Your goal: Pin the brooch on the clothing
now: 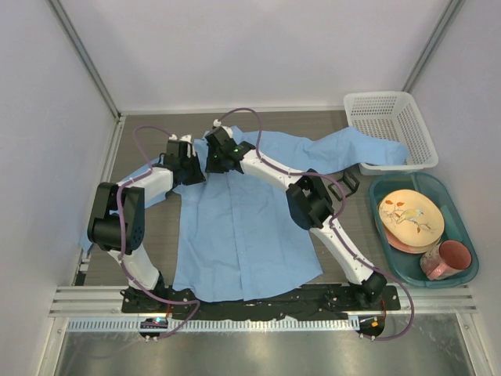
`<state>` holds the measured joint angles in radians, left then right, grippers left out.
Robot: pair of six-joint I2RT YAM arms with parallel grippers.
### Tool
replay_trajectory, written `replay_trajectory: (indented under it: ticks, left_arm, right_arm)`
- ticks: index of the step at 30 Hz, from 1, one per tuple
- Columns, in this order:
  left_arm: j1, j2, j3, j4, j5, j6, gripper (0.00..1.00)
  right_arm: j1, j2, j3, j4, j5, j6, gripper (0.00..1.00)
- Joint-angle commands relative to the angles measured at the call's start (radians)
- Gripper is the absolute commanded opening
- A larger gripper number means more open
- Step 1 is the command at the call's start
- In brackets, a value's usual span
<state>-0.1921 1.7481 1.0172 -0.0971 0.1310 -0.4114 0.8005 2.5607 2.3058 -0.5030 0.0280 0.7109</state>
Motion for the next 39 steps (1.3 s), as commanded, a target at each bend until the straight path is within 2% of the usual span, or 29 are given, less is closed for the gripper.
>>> replay_trajectory:
  ticks: [1,24,39]
  left_arm:
    - [-0.006,0.007,0.034,-0.019,-0.027,0.005,0.0]
    - [-0.015,0.027,0.073,-0.035,0.004,-0.033,0.0]
    - [-0.015,-0.068,0.02,0.051,0.058,-0.037,0.0]
  right_arm:
    - [0.011,-0.085,0.041,0.014,-0.002,0.019,0.01]
    - [0.025,-0.063,0.018,0.003,-0.05,0.078,0.01]
    - [0.026,-0.042,-0.006,-0.008,0.007,0.038,0.01]
